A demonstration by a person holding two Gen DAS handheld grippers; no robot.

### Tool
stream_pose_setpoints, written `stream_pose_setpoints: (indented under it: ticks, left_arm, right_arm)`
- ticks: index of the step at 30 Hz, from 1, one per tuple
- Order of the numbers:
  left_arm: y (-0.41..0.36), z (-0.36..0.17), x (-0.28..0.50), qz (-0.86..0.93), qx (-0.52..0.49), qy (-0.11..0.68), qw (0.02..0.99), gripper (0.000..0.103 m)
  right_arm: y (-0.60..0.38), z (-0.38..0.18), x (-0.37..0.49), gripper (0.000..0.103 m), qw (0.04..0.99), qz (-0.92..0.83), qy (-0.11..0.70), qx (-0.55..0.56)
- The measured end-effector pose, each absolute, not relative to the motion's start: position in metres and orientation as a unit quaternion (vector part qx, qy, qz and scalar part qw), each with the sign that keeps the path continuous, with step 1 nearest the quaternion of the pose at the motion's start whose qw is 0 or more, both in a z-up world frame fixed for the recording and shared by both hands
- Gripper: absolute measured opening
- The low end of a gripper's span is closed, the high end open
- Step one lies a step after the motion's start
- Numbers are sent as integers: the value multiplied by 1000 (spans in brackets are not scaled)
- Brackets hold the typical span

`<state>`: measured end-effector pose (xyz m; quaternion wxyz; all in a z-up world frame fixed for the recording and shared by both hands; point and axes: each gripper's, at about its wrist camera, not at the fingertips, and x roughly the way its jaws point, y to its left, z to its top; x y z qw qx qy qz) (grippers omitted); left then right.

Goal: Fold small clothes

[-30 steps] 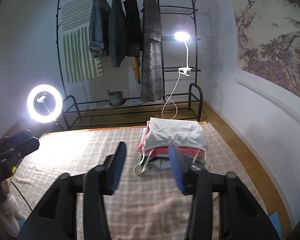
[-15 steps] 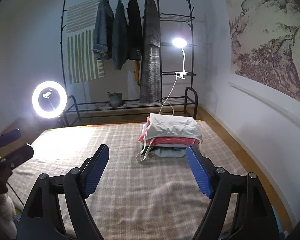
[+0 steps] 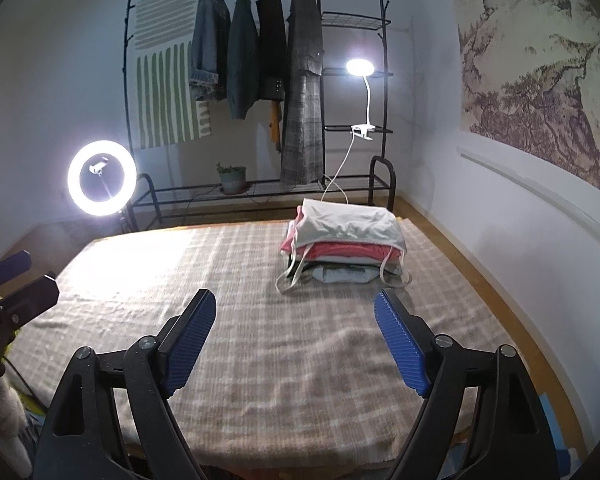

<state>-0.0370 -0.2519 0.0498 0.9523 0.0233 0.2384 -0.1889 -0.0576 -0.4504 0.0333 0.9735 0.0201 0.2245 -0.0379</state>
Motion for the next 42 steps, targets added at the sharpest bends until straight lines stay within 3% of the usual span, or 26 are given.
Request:
stream_pose_setpoints:
  ticks: [42]
  left_arm:
    - [-253,52,-49,-194,38,234,952,103]
  right_arm:
    - [-451,32,-65,82,973,-27,230,25]
